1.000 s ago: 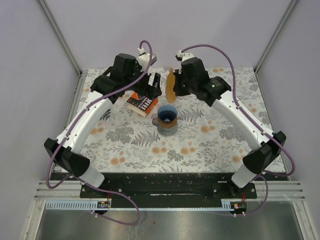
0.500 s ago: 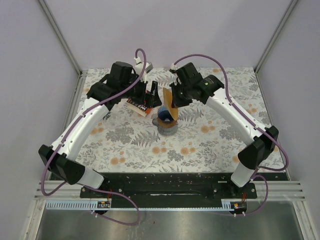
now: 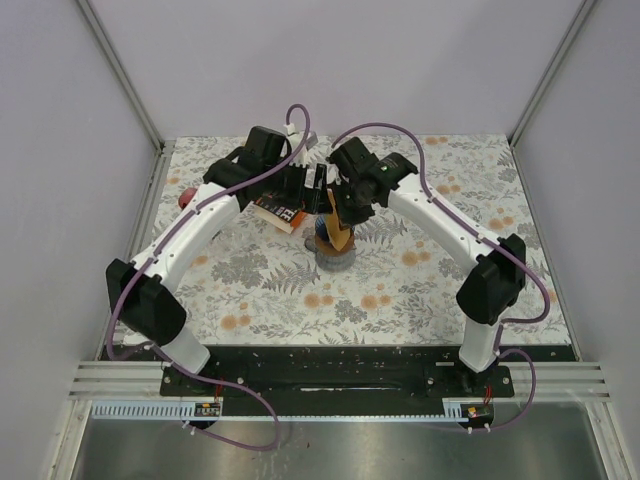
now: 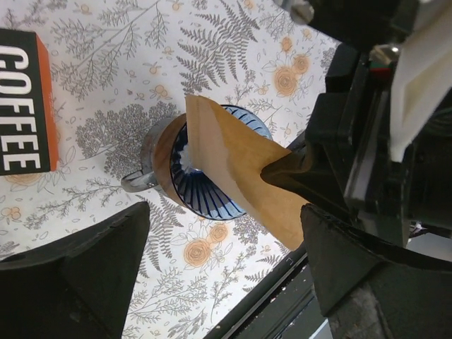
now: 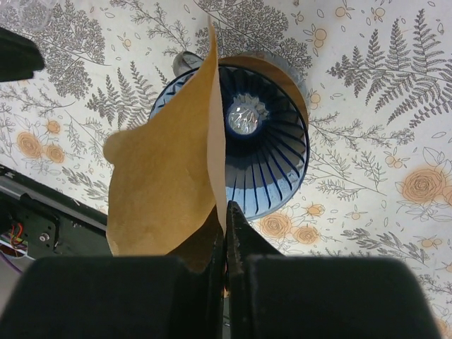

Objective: Place the coffee filter in the dripper

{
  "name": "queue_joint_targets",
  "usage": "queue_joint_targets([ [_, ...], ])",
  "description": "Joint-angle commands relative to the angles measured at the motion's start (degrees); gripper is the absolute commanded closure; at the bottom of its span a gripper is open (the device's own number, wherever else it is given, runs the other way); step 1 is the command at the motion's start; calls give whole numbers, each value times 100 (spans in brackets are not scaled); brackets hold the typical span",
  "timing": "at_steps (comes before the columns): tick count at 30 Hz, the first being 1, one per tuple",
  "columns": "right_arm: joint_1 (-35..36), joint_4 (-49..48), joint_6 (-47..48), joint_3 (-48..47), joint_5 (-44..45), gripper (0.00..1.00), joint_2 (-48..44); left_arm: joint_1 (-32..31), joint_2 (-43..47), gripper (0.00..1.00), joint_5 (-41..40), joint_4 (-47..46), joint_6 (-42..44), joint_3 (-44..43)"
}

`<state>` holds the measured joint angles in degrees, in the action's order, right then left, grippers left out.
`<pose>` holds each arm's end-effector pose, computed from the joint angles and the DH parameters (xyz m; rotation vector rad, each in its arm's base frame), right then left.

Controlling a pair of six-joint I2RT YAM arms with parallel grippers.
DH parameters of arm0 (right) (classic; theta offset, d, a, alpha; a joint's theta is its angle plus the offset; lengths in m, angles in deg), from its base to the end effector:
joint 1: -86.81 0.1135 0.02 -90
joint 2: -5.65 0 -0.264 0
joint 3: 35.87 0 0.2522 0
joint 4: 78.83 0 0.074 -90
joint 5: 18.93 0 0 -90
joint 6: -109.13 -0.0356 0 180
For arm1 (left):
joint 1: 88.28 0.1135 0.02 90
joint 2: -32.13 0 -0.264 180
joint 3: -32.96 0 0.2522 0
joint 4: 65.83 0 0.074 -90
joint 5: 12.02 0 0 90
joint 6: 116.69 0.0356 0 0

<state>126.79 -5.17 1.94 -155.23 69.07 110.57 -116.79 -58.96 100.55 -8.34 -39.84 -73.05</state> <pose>0.2967 0.2504 0.3373 -0.5379 2.6042 0.3910 0.2988 -0.1778 0.3701 0.5243 2.3283 -0.8148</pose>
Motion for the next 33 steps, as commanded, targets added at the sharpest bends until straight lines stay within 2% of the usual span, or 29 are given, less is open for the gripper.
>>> queue_joint_targets([
  [1,44,13,49,-426,112,100,203,30,-224,12,55,-242,-92,-83],
  [7,35,48,154,-672,130,100,432,30,-506,25,29,-154,-57,-259],
  [9,35,48,190,-655,147,100,432,39,-515,32,-50,-136,22,-224],
  [14,-8,4,242,-497,323,100,336,39,-427,40,-314,-232,172,31],
  [20,-131,-154,216,-400,24,98,336,39,-577,63,-402,-259,251,145],
  [25,-324,-355,181,-181,-142,93,169,30,-577,76,-481,-312,295,207],
  [28,-404,-523,172,-57,-371,86,55,30,-568,82,-464,-321,313,190],
  [33,-413,-611,347,-171,-599,62,-103,-40,-454,84,-464,-330,392,190],
])
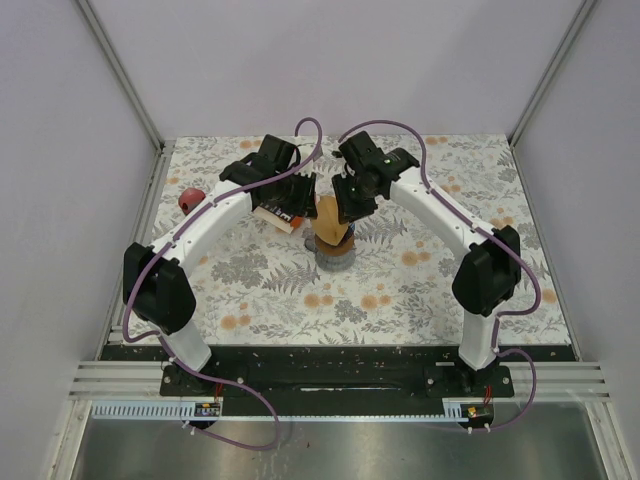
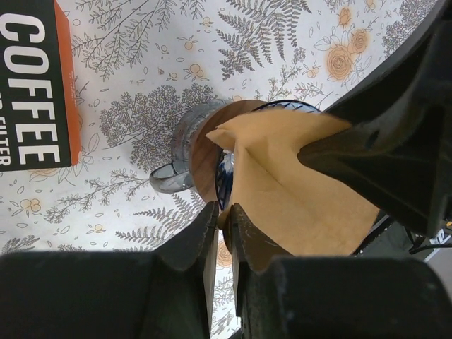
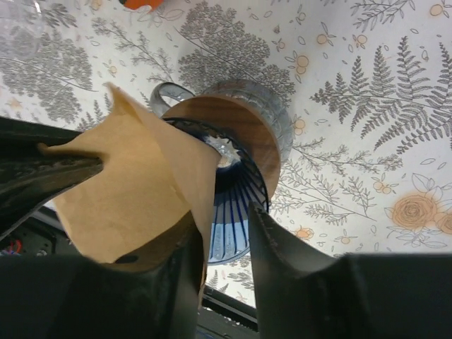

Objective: Place the coffee filter in the dripper

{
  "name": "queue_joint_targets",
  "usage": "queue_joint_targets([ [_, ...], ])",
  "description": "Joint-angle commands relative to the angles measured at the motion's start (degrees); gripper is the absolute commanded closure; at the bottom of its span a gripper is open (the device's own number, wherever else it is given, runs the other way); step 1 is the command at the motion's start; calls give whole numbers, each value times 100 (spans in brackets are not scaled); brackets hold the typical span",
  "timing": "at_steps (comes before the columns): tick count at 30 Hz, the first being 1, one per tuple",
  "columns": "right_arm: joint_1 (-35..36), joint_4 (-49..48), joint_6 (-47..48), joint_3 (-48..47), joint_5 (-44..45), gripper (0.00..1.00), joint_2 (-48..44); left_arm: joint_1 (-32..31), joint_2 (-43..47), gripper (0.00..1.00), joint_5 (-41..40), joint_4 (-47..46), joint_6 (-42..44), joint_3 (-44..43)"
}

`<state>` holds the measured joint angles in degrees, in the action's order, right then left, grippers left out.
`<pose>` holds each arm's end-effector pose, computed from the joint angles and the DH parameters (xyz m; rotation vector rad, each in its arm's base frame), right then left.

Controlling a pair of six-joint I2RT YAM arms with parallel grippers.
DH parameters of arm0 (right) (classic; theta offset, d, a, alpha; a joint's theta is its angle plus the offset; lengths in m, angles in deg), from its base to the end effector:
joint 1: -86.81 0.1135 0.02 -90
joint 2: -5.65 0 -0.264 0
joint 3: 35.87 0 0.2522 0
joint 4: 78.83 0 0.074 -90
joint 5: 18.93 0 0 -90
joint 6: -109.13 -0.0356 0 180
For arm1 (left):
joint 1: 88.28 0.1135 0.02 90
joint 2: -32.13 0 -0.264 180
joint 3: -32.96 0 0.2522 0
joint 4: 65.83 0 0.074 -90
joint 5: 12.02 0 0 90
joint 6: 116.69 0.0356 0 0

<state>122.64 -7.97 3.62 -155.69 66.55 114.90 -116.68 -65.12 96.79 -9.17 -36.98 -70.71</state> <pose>0.3301 0.2418 0.3139 -0.5002 2.6322 0.4031 0.3225 -0.1874 0.3208 0.5426 2.4510 -0.6918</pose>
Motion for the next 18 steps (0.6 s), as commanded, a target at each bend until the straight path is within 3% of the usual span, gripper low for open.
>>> queue_joint_targets([
  [1,2,-375,214,-151,-357,59,-597,-60,163,85,-88,-246,132,-36],
  [5,-6,-594,373,-161,-173,51,-905,-130,154,88,-123,-238,193,-44],
  [9,2,-884,522,-38,117,51,-1239,-148,110,90,-123,-246,193,-36],
  [11,29,-1156,514,146,-40,58,-1441,-157,119,90,-114,-246,211,-53],
  [15,292,-1938,418,699,-776,85,-1696,-174,110,90,-123,-246,220,-71],
  [18,354,-1932,31,815,-982,100,-1461,-174,92,91,-140,-246,220,-88],
])
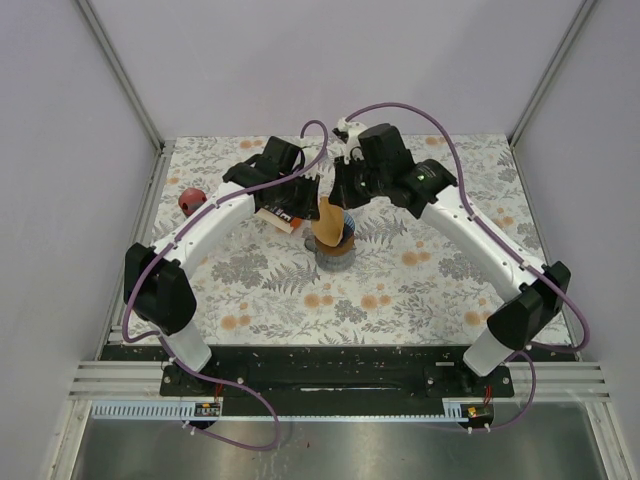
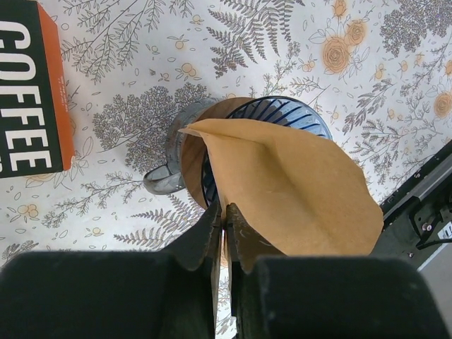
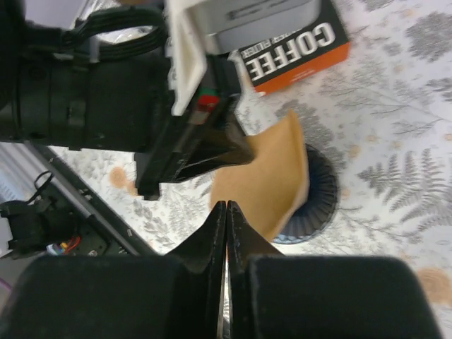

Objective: Place the coffee filter in the dripper

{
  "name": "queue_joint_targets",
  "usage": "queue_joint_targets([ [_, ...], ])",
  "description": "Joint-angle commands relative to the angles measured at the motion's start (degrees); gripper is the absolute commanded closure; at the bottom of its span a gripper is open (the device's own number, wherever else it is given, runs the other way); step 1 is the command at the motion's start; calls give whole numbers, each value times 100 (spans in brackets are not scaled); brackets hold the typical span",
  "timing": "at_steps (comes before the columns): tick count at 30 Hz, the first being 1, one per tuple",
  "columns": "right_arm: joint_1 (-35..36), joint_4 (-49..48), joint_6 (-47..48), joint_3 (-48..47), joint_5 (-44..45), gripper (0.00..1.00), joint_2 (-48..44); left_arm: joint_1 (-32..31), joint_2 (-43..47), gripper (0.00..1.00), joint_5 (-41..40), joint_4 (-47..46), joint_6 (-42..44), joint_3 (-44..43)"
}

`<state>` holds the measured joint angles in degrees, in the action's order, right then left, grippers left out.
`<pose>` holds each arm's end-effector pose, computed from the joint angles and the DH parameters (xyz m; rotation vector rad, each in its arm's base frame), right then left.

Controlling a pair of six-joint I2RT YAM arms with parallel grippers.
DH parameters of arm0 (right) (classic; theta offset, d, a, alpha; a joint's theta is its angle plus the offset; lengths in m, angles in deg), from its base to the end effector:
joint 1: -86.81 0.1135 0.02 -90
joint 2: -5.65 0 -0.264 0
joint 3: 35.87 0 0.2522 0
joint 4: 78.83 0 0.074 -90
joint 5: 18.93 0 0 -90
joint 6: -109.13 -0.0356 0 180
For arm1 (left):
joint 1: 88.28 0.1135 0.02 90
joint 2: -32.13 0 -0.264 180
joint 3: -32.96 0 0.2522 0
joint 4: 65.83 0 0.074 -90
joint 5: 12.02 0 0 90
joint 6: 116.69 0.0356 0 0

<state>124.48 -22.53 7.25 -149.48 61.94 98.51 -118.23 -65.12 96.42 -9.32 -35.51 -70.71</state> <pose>0.2798 0.2231 0.4031 -0.5945 2.1811 0.6507 0.3176 -0.1960 0.3209 0.6040 2.4337 -0.6850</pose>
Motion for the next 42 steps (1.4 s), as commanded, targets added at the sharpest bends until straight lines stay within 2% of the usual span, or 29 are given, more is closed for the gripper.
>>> queue_joint_targets([
  [1,170,-336,-437,133,-346,100,310,-19,110,91,-95,-231,73,-71],
  [12,162,202,-754,317,561,100,795,-19,154,90,-182,-222,91,-27],
  [22,170,210,-693,450,833,100,1225,7,163,80,-130,-249,73,-9],
  [23,179,210,-676,406,851,100,1269,7,171,77,-112,-249,73,8],
  [27,205,280,-553,195,1034,100,1498,104,312,58,63,-345,-102,-9],
  [33,293,675,-359,-227,1273,100,1919,411,523,39,309,-284,-181,-308],
  [37,425,904,-254,-464,1527,100,2148,578,716,37,415,-310,-295,-142],
  [42,539,1028,-227,-649,1580,100,2394,579,875,36,634,-661,-725,622],
])
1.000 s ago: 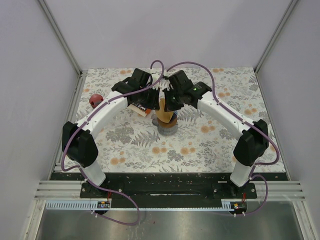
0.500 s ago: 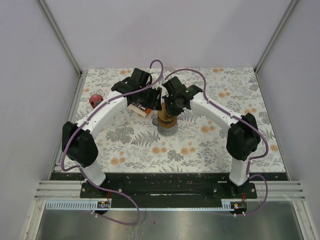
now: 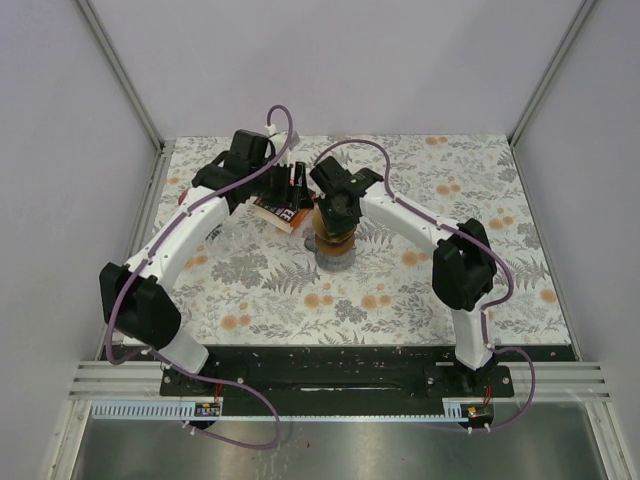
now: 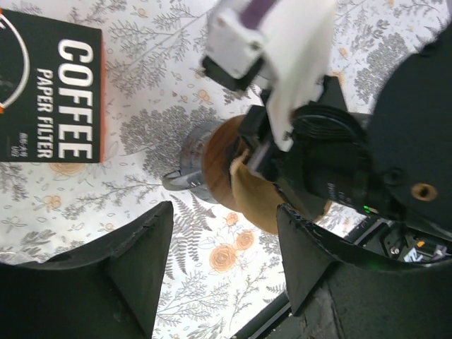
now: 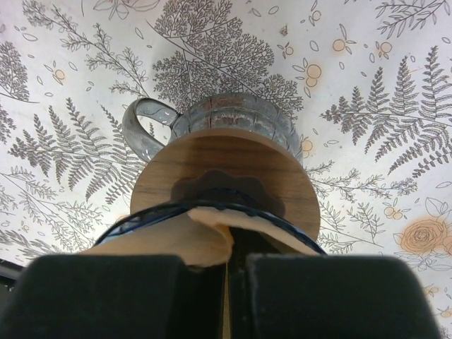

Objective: Place the coffee filter in the dripper

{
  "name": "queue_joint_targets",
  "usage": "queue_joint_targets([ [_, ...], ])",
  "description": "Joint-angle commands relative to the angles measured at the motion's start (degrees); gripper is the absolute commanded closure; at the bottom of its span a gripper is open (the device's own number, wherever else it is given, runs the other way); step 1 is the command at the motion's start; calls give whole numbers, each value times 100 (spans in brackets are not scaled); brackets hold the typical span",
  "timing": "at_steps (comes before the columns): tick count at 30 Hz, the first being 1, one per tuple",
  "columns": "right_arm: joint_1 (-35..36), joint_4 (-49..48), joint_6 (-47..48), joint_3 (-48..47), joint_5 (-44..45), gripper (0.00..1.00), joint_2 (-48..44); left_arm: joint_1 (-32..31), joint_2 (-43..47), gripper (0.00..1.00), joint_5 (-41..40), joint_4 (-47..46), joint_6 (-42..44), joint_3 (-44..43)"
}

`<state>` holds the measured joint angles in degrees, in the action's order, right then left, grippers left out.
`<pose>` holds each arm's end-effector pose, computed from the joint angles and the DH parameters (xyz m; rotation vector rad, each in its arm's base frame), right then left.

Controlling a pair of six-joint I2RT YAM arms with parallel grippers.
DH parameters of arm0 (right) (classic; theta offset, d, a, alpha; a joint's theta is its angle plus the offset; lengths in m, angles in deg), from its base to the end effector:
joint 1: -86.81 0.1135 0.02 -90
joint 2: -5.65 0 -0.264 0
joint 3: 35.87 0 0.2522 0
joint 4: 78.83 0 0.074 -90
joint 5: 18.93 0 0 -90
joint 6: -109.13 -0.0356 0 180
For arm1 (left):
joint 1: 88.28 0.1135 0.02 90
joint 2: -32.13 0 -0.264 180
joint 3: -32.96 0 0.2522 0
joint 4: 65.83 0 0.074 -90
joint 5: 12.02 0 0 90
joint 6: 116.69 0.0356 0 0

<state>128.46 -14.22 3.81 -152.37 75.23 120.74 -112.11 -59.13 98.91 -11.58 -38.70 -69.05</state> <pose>0.3256 0.2861 0.2611 -0.5896 2.6227 0.2196 0.3163 -0.1536 0.3507 0.4324 2.3450 -0.7320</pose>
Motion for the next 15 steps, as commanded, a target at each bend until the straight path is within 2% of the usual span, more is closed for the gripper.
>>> queue_joint_targets([
  [1,159,232,116,-396,278,100,215,-33,258,36,429,-498,-468,571],
  [15,230,259,72,-220,173,100,673,-226,-49,42,456,-867,-750,985],
])
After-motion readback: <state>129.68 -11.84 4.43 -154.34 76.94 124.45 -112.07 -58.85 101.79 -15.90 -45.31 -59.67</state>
